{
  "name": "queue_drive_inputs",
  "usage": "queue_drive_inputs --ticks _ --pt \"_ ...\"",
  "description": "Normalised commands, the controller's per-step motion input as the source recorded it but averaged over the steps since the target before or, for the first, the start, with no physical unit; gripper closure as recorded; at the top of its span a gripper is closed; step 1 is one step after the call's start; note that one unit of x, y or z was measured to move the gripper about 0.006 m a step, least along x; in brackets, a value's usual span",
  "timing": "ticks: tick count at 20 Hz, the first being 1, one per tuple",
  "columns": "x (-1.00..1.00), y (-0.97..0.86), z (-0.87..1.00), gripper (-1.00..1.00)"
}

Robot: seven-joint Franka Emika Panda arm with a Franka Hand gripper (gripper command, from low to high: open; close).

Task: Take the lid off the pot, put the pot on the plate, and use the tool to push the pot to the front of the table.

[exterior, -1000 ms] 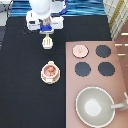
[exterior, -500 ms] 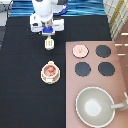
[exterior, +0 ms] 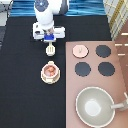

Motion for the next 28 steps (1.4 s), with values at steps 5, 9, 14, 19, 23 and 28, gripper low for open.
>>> queue_drive_inputs --ticks 5,9,14,19,23,28 --pt "0.68 0.05 -0.02 1.0" --pt "0.74 0.15 -0.01 1.0" --pt "0.85 0.22 0.01 1.0" --pt "0.91 0.2 0.13 1.0" --pt "0.96 0.18 0.25 1.0" --pt "1.0 0.1 0.38 1.0"
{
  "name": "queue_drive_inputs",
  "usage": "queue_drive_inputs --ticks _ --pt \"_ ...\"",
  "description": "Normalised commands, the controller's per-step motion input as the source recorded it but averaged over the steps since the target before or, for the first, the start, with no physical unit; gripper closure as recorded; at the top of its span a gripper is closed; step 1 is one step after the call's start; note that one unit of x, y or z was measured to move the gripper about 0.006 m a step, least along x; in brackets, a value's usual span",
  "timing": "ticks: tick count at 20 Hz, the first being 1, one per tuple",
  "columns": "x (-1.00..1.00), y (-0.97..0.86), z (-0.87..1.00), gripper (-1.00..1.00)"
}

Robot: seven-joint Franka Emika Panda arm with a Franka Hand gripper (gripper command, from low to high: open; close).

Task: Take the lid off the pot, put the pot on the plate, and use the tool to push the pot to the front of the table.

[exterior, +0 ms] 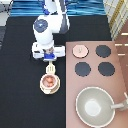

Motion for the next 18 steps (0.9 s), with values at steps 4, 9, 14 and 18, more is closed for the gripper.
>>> queue_drive_inputs --ticks 4,9,14,18 --pt "1.0 0.08 0.36 1.0" --pt "0.96 0.01 0.26 1.0" --pt "0.98 0.0 0.18 1.0" --pt "1.0 0.0 0.2 1.0"
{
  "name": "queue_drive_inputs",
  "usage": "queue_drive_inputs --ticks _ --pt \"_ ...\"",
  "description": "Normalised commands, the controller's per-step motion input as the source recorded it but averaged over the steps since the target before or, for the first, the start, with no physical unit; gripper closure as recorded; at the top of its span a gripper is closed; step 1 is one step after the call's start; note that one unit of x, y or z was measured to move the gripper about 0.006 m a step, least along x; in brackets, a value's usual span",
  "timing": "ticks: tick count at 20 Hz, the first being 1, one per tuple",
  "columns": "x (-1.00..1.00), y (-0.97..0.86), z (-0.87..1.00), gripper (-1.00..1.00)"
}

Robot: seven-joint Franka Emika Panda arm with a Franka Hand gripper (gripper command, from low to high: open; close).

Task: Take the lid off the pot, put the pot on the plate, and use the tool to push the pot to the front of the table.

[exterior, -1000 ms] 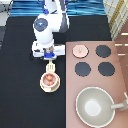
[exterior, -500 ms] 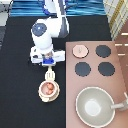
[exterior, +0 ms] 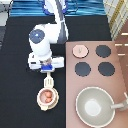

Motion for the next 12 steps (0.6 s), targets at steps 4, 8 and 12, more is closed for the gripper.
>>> queue_drive_inputs --ticks 4,8,12 --pt "1.0 0.0 0.29 1.0" --pt "0.85 -0.21 0.17 1.0" --pt "0.82 -0.12 0.1 1.0"
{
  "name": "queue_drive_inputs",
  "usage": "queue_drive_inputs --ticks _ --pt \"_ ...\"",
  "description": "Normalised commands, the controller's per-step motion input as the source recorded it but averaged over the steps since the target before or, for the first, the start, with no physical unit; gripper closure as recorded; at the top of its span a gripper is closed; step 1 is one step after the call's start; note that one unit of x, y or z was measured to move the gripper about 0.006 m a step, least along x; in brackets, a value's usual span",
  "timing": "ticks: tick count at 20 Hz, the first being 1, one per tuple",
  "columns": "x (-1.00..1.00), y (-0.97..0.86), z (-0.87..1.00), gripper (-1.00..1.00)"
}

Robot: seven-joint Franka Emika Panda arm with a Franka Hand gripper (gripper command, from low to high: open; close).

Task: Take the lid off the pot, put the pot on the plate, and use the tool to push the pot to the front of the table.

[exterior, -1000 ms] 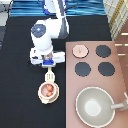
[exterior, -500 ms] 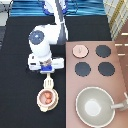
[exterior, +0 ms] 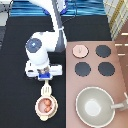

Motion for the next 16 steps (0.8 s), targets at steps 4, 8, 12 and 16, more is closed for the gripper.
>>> queue_drive_inputs --ticks 4,8,12,16 --pt "0.93 0.06 0.01 1.0" --pt "0.99 0.26 0.13 1.0" --pt "0.98 0.29 0.25 1.0" --pt "0.9 0.27 0.49 1.0"
